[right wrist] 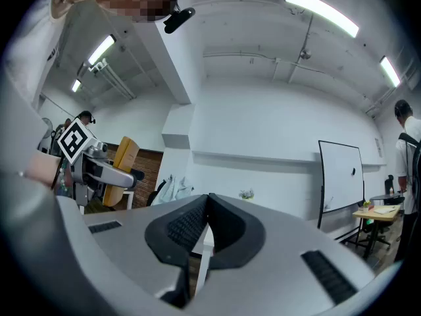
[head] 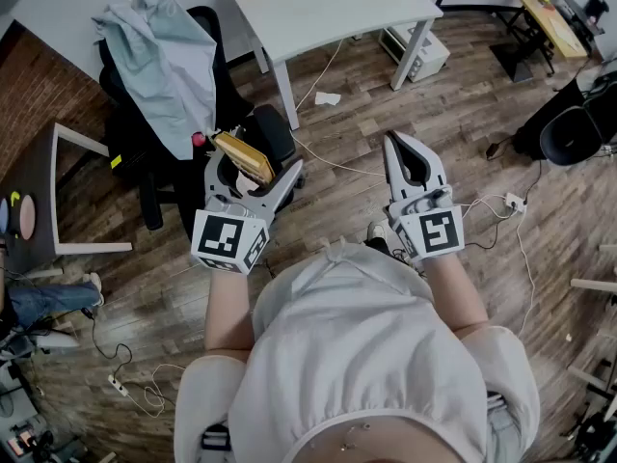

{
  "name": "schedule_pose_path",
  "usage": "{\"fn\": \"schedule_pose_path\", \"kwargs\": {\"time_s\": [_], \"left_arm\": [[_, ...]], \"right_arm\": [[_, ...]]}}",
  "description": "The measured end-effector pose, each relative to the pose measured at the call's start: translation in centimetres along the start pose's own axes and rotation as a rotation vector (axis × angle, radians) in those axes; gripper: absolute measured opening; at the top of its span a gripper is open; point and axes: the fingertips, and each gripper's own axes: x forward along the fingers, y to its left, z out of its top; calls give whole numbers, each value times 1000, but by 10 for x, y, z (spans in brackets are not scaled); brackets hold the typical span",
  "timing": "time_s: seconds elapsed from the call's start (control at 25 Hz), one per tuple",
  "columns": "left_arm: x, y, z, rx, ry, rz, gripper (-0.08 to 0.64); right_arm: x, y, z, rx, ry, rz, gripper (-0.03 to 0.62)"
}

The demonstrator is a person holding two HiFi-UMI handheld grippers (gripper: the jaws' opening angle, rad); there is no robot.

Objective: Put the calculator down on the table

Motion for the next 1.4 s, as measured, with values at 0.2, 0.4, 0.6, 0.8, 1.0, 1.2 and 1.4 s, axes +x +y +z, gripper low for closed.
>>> {"fn": "schedule_pose_path", "kwargs": {"time_s": [0.2,0.4,0.6,0.8,1.0,1.2,1.4], "left_arm": [[2,0,0,2,0,1,425],[4,-4,-3,2,4,-3,425],[14,-9,-9,-5,16,-5,425],[49,-12,-22,0,47,7,425],[110,-4,-30,1,73,47,425],[200,8,-27,-12,81,125,425],[297,13,-21,-36,92,182,425]], "right_arm": [[2,0,2,-6,-4,6,0],[0,-1,-3,6,7,6,0],[1,-11,-13,34,22,-4,3],[15,-44,-35,70,41,3,5],[56,-99,-62,101,55,40,5],[120,-177,-81,102,69,136,6],[173,-263,-102,131,122,210,6]]}}
